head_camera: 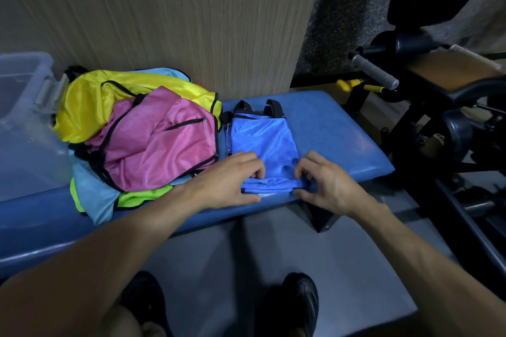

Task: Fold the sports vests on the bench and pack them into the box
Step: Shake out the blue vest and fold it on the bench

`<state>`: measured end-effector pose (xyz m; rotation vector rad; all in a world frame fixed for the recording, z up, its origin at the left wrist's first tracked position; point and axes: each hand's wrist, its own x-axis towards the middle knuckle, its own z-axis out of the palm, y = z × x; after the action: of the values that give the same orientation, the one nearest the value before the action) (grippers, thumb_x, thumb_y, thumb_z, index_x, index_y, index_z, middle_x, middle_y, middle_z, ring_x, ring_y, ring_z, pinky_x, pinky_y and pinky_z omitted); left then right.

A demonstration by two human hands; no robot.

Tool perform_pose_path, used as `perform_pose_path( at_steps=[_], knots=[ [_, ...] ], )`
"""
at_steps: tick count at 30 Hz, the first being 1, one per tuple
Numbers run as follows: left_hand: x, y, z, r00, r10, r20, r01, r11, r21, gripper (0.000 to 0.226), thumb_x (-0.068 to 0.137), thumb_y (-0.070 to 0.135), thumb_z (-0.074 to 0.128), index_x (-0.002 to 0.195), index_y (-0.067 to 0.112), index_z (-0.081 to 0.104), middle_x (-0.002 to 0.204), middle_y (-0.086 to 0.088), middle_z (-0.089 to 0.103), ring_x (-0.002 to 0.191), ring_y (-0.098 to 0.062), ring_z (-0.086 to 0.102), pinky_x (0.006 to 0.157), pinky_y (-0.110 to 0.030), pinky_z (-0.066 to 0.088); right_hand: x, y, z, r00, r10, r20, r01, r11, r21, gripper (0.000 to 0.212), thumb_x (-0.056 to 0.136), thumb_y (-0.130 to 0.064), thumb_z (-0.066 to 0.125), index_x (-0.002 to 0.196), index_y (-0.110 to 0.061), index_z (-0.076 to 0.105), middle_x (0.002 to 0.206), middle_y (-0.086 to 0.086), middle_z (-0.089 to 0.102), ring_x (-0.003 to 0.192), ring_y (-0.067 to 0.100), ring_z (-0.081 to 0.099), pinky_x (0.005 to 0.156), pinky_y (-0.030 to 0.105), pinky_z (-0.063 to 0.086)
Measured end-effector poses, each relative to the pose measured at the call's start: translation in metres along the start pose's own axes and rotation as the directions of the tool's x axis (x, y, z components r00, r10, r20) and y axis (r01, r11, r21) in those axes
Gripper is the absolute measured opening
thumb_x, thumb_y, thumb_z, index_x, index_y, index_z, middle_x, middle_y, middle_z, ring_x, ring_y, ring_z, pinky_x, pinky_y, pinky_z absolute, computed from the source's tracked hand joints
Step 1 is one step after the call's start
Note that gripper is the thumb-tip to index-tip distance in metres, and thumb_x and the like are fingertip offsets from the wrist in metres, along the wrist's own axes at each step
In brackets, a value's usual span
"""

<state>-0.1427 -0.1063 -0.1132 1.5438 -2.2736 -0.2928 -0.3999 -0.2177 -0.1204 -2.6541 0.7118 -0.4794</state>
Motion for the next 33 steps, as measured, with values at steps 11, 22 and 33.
perform_pose_path(
  at_steps=[11, 22, 33],
  knots=[
    [-0.025, -0.012, 0.007, 0.988, -0.061, -0.144, 0.053, 0.997, -0.055, 0.023, 0.090, 0.030, 0.077, 0.087, 0.024, 0.055, 0.087, 0.015, 0.050, 0.085, -0.004, 0.046, 0.076, -0.021, 0.041, -0.006, -0.001, 0.008, 1.000, 0.006, -0.030, -0.006, 1.000, 0.008, 0.026, 0.075, -0.005, 0.063, 0.079, -0.022, 0.044, 0.075, -0.010, 0.045, 0.065, 0.013, 0.046, 0.060, 0.031, 0.042],
    [-0.026, -0.013, 0.021, 0.975, 0.100, -0.196, -0.062, 0.979, 0.192, 0.024, 0.094, 0.024, 0.070, 0.116, 0.014, 0.071, 0.108, 0.002, 0.065, 0.096, -0.021, 0.060, 0.083, -0.035, 0.054, -0.010, 0.004, 0.014, 0.996, -0.090, -0.019, 0.084, 0.973, -0.215, 0.030, 0.086, -0.022, 0.076, 0.112, -0.026, 0.061, 0.115, -0.011, 0.053, 0.094, 0.017, 0.052, 0.082, 0.036, 0.051],
    [-0.013, 0.005, 0.023, 0.923, -0.152, -0.354, 0.158, 0.987, -0.013, 0.018, 0.097, 0.016, 0.064, 0.113, 0.010, 0.068, 0.101, 0.001, 0.061, 0.092, -0.020, 0.057, 0.085, -0.038, 0.051, 0.020, -0.022, -0.011, 0.948, 0.270, -0.168, -0.212, 0.930, 0.300, 0.011, 0.093, -0.021, 0.071, 0.086, -0.023, 0.063, 0.088, -0.009, 0.067, 0.087, 0.008, 0.061, 0.077, 0.020, 0.045]
  ],
)
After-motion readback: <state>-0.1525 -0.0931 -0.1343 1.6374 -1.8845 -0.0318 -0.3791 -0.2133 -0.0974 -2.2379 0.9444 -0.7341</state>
